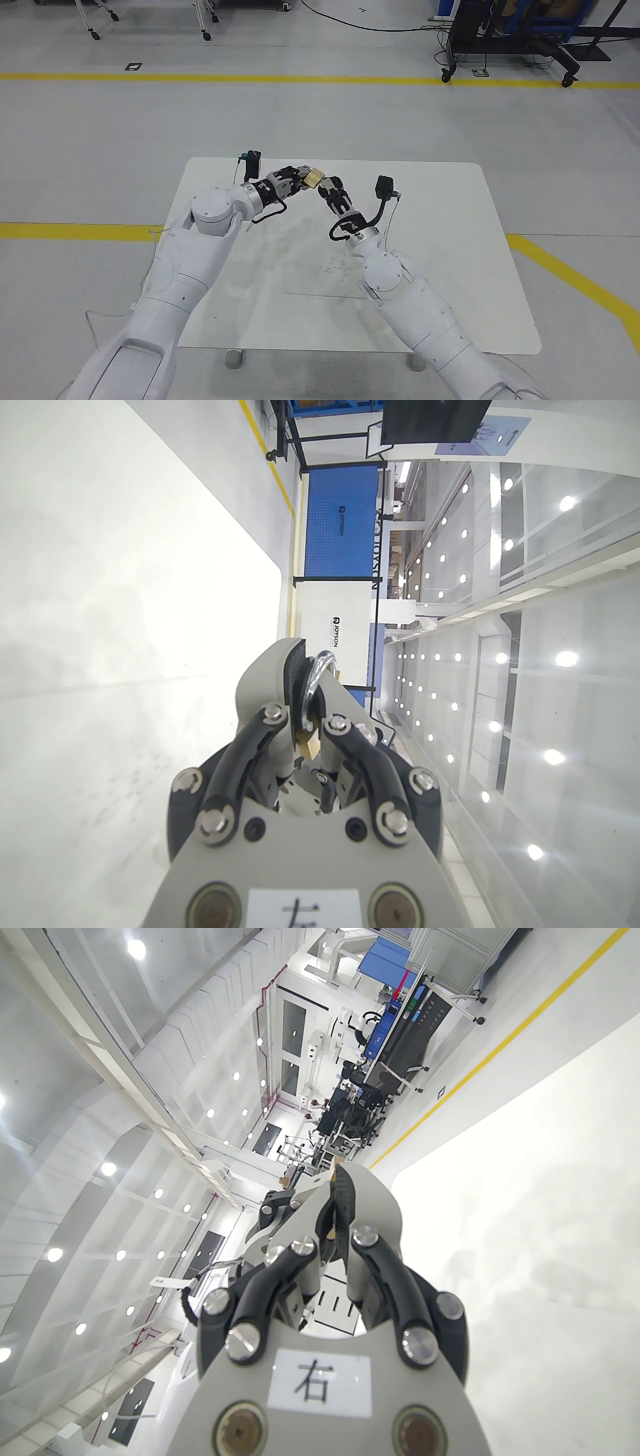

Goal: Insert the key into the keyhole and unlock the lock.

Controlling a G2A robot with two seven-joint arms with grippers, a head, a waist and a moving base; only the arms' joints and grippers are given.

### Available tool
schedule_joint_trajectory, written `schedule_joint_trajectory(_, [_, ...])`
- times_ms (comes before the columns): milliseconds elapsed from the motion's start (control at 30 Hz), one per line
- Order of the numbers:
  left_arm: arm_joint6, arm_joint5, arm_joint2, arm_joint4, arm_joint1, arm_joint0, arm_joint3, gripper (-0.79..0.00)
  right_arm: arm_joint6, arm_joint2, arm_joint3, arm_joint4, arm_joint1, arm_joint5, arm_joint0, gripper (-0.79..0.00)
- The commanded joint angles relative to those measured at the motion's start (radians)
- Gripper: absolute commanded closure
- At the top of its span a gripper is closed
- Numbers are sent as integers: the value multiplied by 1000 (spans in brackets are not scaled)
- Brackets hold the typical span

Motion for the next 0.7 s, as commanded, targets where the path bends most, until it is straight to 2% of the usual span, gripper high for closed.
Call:
schedule_joint_trajectory(0, [-3,0,0,1,0,0,1,0,8,0,2,7,-3,-9,0,-305])
schedule_joint_trajectory(33, [-5,2,-1,-1,0,0,2,0,16,3,2,12,-3,-14,1,-785])
schedule_joint_trajectory(167, [-2,18,-20,-39,-1,-4,14,0,37,41,-9,45,1,-59,-11,-785])
schedule_joint_trajectory(333, [-13,32,-30,-59,-1,-8,22,0,37,41,-9,45,1,-59,-11,-785])
schedule_joint_trajectory(533, [-80,106,-46,-148,-5,-30,68,0,50,42,-18,62,1,-68,-17,-785])
schedule_joint_trajectory(667, [-157,214,-60,-245,-10,-68,144,0,268,113,-74,274,17,-176,-69,-785])
